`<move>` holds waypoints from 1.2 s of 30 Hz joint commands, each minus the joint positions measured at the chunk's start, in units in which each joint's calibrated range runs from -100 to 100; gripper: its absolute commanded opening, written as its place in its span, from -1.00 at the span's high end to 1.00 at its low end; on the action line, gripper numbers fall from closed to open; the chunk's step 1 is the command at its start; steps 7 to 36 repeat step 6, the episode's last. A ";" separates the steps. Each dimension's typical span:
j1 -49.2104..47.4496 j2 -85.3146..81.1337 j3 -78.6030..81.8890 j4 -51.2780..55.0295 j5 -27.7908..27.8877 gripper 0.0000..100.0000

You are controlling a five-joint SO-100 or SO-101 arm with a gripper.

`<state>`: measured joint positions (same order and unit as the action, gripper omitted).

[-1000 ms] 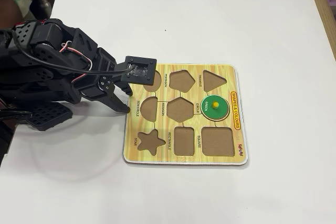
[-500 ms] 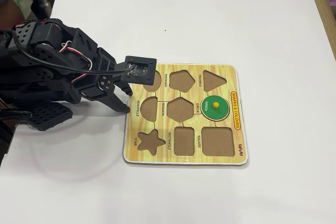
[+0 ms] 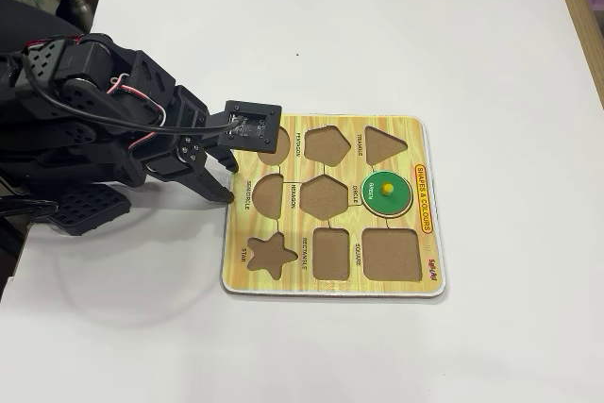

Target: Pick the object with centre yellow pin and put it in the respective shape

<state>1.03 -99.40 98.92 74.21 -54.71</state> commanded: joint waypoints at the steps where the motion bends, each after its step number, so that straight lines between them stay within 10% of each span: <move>1: 0.24 0.99 0.27 1.25 0.21 0.70; 36: 0.24 0.99 0.27 1.25 0.21 0.70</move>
